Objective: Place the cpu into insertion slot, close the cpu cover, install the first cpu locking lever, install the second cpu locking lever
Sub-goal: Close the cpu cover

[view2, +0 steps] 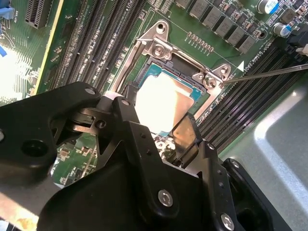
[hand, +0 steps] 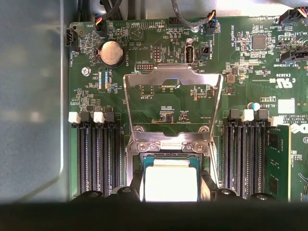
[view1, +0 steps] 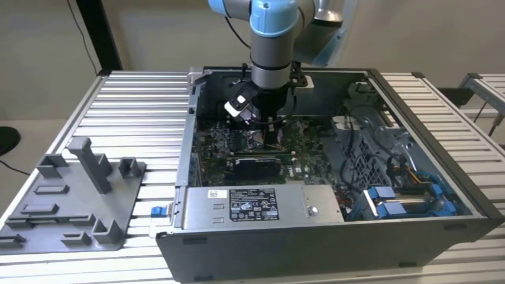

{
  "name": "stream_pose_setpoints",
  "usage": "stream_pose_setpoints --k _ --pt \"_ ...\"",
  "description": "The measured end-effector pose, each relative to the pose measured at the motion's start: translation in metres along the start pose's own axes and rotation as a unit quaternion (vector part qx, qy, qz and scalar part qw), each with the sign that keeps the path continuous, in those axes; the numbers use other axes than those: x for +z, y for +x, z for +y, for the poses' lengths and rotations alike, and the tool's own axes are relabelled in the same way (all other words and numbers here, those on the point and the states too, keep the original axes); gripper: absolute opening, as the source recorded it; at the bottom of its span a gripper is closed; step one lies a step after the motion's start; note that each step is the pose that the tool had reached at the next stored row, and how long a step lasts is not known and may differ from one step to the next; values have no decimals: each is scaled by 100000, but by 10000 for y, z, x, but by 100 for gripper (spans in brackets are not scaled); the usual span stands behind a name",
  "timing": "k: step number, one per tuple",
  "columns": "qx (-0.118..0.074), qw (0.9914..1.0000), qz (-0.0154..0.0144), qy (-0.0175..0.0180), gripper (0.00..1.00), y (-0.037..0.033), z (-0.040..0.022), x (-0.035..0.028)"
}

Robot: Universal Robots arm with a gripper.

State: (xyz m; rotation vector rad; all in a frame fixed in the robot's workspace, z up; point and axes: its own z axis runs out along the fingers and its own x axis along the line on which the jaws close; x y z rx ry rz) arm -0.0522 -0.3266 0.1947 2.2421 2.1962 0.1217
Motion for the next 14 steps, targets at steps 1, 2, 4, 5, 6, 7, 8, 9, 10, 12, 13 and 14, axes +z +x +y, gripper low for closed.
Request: stream_pose_setpoints --k 1,2,4,5,6,7,8,9,10,12,13,14 --pt "4 100000 -1 -2 0 0 0 0" --pt "1 100000 3 -2 0 0 0 0" --pt "3 100000 8 -6 0 0 0 1" --pt "16 100000 19 -11 0 -1 -1 1" --pt "13 100000 26 -9 0 -3 0 2" --pt "7 100000 22 -6 0 -4 0 1" --pt "3 100000 18 -6 0 -5 0 1" --pt "5 100000 20 -8 0 -6 0 1" --pt "7 100000 22 -11 0 -8 0 1" --pt "5 100000 13 -9 0 -9 0 1" --pt "3 100000 9 -5 0 -10 0 0" --pt "1 100000 8 -5 0 -10 0 0"
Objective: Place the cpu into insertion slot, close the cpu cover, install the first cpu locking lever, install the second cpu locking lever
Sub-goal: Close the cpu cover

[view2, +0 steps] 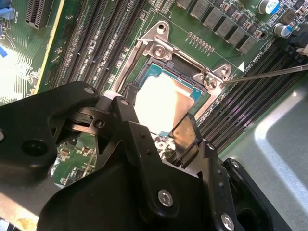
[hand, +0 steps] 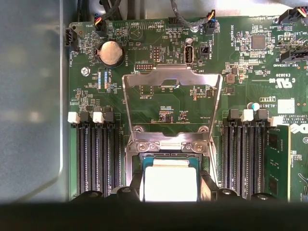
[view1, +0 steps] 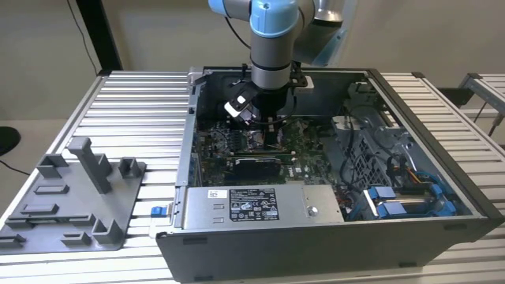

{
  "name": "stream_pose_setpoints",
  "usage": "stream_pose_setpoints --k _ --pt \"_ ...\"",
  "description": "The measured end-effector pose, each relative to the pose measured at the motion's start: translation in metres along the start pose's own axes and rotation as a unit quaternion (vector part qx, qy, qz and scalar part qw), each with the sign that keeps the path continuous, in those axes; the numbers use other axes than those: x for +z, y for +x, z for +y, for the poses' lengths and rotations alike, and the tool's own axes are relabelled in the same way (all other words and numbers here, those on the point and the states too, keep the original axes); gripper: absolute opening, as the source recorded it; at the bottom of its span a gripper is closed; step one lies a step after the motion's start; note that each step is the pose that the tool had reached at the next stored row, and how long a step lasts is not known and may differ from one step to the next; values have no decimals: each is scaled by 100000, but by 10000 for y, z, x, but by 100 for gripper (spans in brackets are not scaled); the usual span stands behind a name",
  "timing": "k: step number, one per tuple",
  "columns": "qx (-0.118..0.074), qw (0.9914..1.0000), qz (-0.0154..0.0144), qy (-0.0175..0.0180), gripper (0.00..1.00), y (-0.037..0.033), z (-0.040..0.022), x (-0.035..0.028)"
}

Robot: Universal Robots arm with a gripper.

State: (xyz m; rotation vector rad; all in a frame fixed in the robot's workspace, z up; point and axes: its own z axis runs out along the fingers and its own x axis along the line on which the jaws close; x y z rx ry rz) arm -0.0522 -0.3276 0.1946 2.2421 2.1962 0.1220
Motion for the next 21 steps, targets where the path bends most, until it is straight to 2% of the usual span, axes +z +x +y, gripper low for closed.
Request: stream_pose_setpoints --k 5,6,9,10,21 --pt "2 100000 22 -29 0 -1 0 2" --pt "2 100000 37 -25 100 0 0 3" --pt "2 100000 -5 4 100 -1 0 -1" --pt "1 100000 -23 13 100 -1 1 -32" --pt "4 100000 -2 0 100 30 31 -564"
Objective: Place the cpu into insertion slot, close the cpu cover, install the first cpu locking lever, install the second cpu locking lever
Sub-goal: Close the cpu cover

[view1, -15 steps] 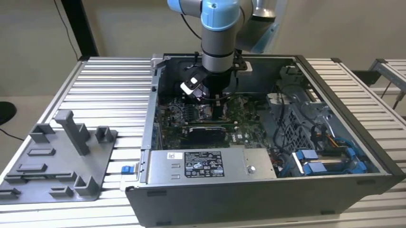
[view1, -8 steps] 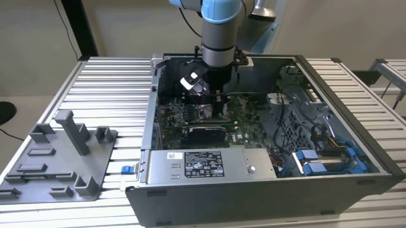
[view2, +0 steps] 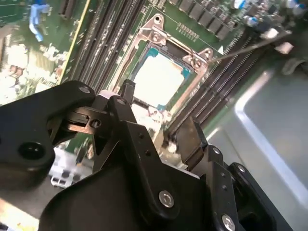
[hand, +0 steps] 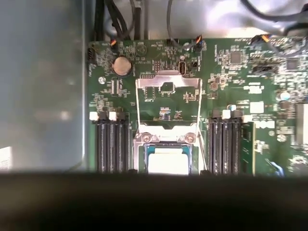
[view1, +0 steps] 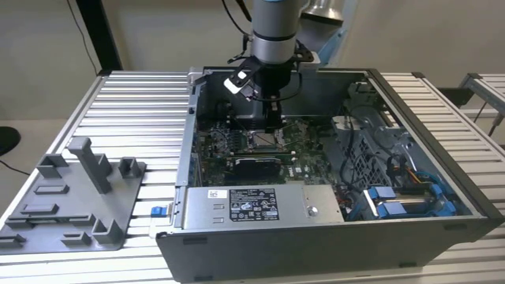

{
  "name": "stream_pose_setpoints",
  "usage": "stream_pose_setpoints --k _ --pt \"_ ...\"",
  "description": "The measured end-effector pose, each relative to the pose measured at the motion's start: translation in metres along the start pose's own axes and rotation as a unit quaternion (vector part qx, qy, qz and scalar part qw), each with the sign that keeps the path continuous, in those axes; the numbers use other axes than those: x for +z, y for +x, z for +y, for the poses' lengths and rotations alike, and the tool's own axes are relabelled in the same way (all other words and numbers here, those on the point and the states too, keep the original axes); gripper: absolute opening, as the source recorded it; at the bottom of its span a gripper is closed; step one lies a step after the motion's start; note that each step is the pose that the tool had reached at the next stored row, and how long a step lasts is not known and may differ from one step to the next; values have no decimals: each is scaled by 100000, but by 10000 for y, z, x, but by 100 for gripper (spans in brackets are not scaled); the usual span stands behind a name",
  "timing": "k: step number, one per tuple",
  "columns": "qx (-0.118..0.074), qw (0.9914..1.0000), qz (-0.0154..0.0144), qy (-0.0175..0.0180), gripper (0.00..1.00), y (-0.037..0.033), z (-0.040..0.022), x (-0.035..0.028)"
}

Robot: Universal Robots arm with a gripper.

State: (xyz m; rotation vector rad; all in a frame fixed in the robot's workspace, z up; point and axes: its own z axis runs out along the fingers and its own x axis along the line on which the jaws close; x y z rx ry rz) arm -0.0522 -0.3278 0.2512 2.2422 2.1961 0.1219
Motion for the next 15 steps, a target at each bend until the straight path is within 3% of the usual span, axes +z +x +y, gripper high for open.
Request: stream_pose_setpoints --k 2,7,8,15 --pt "-4 100000 -1 -2 100 3 4 -59" --pt "-3 100000 -1 3 100 4 4 -62" --pt "-3 100000 4 -2 0 4 4 -62" --pt "-3 100000 4 -1 0 4 4 -64"
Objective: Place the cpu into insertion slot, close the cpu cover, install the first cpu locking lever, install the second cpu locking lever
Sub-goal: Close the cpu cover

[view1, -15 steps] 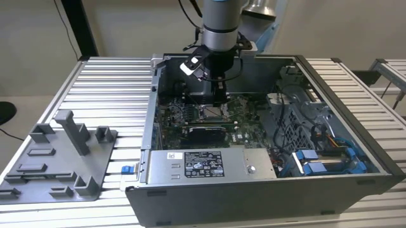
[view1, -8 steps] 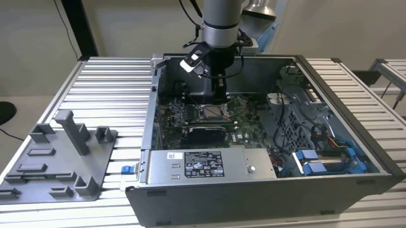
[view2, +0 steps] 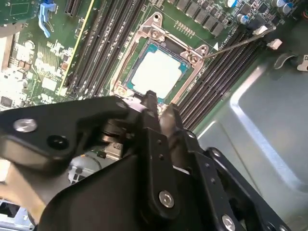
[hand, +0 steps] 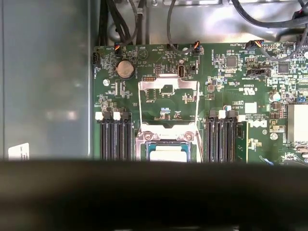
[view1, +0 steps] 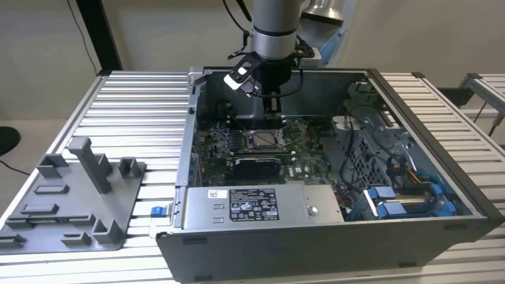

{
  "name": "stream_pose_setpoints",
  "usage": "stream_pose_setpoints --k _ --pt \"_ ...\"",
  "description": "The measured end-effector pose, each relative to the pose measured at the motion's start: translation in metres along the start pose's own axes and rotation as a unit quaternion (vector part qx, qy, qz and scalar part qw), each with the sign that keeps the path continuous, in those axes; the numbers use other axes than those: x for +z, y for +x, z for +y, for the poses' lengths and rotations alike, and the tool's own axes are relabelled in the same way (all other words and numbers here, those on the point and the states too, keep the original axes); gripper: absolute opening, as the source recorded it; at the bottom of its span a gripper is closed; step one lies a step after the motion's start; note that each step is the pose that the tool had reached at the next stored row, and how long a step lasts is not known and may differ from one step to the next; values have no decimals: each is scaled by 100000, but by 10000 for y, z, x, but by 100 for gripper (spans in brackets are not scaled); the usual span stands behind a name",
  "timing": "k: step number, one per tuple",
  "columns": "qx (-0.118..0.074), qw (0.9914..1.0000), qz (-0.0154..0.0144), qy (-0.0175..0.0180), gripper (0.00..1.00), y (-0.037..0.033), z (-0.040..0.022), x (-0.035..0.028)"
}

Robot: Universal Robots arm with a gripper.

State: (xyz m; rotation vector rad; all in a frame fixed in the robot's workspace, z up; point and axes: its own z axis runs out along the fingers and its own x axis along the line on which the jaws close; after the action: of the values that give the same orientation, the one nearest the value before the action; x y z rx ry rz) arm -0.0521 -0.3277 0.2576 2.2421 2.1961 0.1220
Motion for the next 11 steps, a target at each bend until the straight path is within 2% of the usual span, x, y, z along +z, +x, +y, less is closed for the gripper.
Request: stream_pose_setpoints --k 7,8,9,11 --pt "4 100000 -13 11 0 1 7 -3" --pt "7 100000 -24 15 0 3 28 -2" --pt "6 100000 -21 126 0 6 91 2" --pt "12 100000 -53 289 0 9 181 8"
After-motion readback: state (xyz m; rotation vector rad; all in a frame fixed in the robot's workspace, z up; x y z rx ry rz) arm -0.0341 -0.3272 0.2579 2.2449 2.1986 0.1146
